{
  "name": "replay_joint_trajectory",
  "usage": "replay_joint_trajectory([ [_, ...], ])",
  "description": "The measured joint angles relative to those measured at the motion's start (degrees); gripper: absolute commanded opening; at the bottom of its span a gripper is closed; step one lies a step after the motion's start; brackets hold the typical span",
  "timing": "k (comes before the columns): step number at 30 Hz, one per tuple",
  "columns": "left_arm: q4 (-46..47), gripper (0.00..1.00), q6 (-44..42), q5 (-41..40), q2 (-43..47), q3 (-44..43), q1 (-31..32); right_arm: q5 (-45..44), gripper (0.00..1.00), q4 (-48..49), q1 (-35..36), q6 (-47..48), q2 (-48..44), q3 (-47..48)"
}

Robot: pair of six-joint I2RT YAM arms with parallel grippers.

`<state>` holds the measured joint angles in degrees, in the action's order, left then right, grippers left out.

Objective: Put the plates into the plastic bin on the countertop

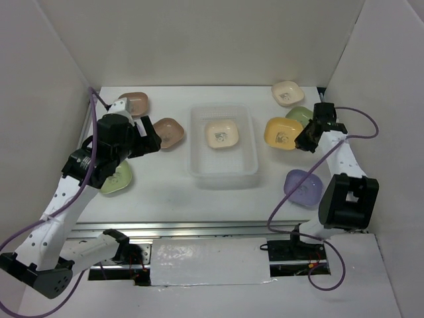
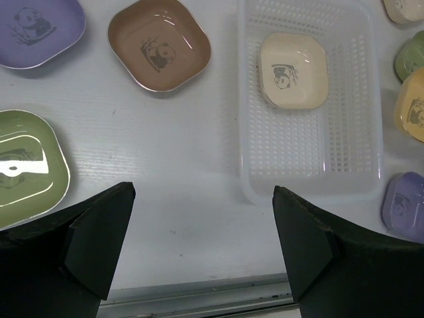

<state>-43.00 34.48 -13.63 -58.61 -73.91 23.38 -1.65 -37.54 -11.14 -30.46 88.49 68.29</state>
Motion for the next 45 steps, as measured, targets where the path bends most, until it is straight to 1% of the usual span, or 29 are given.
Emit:
replay_joint_trajectory([
  [2,-0.2,0.99,0.02,-0.2,-0.02,0.04,-0.24,0.26,0.0,-1.03,2.4,-0.57,-2.89,0.7],
  [4,-0.24,0.99,0.15,-0.48,-0.02,0.2,-0.48,0.15,0.0,-2.73,5.92,-1.07,-4.17,3.58],
  [9,0.17,0.99,0.24,-0.72,-0.31,2.23,-1.16,-0.22,0.0,-5.25,16.9,-1.38,-0.98,17.05],
  [14,1.11,0.99,0.35,-0.7,-1.51,4.66,-2.14,-1.14,0.0,-7.65,25.09,-1.11,7.74,30.45],
  [19,2.12,0.99,0.44,-0.33,-4.15,5.84,-4.37,-2.19,0.0,-9.66,29.88,-0.59,20.13,39.5],
  [24,3.08,0.99,0.42,0.2,-6.71,6.16,-6.43,-3.43,0.0,-10.45,32.35,-0.66,30.01,40.57],
  [26,3.45,0.99,0.37,0.44,-6.73,6.64,-7.15,-3.85,0.0,-10.49,32.79,-0.81,32.33,40.04],
  [30,4.04,0.99,0.17,0.87,-7.19,7.06,-8.74,-4.04,0.0,-10.05,32.72,-1.66,33.51,37.27],
  [33,5.01,0.99,0.15,1.51,-8.31,7.54,-9.81,-4.09,0.01,-9.79,32.68,-2.03,33.51,36.96],
  [35,5.68,0.99,0.13,1.95,-9.29,8.11,-10.23,-4.15,0.25,-9.35,32.63,-2.43,33.48,36.96],
  [36,5.97,0.99,0.15,2.19,-9.84,8.44,-10.4,-4.17,0.42,-9.22,32.63,-2.62,33.48,36.96],
  [37,6.25,0.99,0.17,2.47,-10.4,8.72,-10.56,-4.13,0.69,-9.14,32.65,-3.1,33.48,36.96],
  [38,6.56,0.99,0.2,2.67,-10.88,8.94,-10.69,-4.13,0.77,-9.09,32.65,-3.41,33.46,36.96],
  [39,7.1,0.99,0.24,2.99,-11.39,9.27,-10.84,-4.11,1.0,-8.98,32.68,-3.06,33.35,36.96],
  [42,8.37,0.99,0.59,3.3,-13.27,9.64,-11.26,-3.72,1.0,-7.74,33.11,-3.34,31.63,35.21],
  [45,10.25,0.99,1.9,3.3,-16.85,9.11,-11.69,-3.67,1.0,-7.23,33.94,-3.63,27.06,31.71],
])
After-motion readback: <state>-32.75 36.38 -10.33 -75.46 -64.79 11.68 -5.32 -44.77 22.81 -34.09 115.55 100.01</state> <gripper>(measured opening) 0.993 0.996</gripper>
